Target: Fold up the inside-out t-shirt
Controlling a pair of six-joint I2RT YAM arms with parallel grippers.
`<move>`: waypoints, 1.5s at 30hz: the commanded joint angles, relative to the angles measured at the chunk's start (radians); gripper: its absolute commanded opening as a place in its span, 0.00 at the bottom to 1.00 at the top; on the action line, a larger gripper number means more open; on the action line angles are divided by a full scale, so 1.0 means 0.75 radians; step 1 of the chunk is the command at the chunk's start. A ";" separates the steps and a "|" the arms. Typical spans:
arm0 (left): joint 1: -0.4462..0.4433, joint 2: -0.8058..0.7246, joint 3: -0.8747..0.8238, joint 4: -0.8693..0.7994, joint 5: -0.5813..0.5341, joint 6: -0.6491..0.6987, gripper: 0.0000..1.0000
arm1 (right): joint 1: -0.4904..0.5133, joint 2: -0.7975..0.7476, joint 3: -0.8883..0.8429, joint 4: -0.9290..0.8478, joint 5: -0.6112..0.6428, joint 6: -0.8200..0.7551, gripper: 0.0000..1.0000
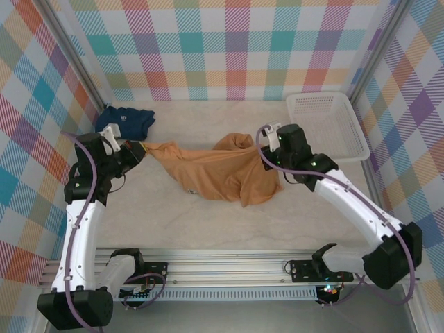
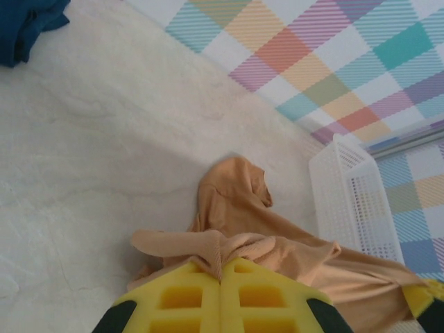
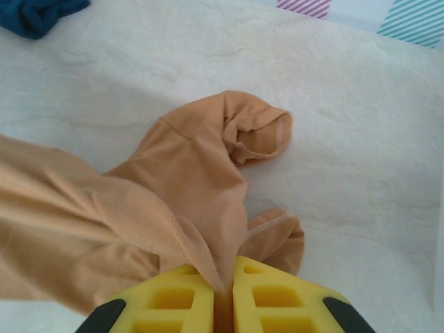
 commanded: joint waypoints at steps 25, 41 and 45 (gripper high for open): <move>0.021 0.113 -0.094 0.110 0.233 -0.014 0.00 | 0.502 0.393 -0.235 -0.075 0.062 0.273 0.48; 0.021 0.106 -0.081 0.076 0.184 0.010 0.00 | 0.348 0.293 -0.235 -0.207 0.171 0.259 0.02; 0.021 0.104 -0.072 0.054 0.154 0.024 0.00 | 0.122 0.113 -0.278 -0.217 -0.194 0.235 0.01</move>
